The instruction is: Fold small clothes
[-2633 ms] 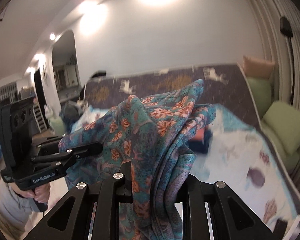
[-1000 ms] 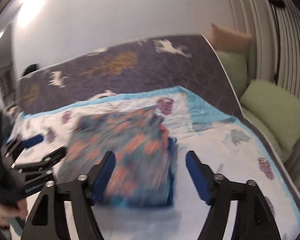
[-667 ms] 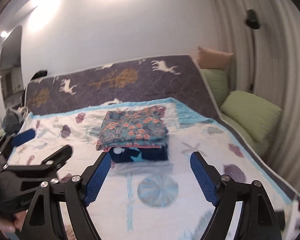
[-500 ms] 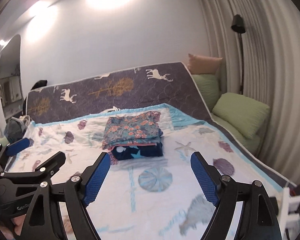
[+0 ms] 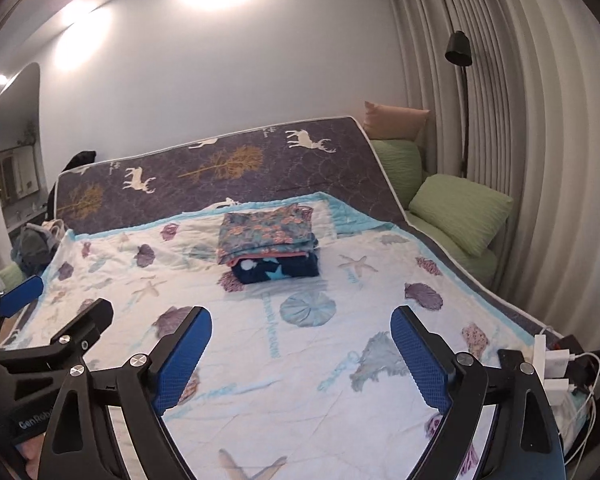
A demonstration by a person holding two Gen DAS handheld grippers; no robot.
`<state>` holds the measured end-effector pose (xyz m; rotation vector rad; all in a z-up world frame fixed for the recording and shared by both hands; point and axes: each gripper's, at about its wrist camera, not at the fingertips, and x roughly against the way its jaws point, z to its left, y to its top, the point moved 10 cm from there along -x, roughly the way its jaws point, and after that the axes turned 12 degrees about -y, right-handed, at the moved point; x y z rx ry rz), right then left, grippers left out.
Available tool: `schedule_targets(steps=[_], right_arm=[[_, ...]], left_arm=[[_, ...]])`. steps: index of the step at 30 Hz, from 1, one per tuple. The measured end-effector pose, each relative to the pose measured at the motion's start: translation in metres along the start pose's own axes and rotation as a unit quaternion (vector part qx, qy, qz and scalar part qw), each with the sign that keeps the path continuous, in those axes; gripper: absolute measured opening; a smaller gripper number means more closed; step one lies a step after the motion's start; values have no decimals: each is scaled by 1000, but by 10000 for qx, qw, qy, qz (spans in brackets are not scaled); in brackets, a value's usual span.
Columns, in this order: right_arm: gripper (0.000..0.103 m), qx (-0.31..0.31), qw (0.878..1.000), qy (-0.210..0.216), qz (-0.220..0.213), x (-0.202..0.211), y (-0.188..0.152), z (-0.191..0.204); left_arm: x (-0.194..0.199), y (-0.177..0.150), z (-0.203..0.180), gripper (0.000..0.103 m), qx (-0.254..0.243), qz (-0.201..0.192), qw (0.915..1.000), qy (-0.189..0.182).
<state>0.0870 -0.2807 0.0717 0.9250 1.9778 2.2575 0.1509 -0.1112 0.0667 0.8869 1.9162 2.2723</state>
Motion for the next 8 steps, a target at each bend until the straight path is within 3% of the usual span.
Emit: schedule_targets(steps=[8], right_arm=[[93,-67,10000,-9,-13,13,-5,-2]], left_arm=[[21,-4,0,102,68,-63,10000,8]])
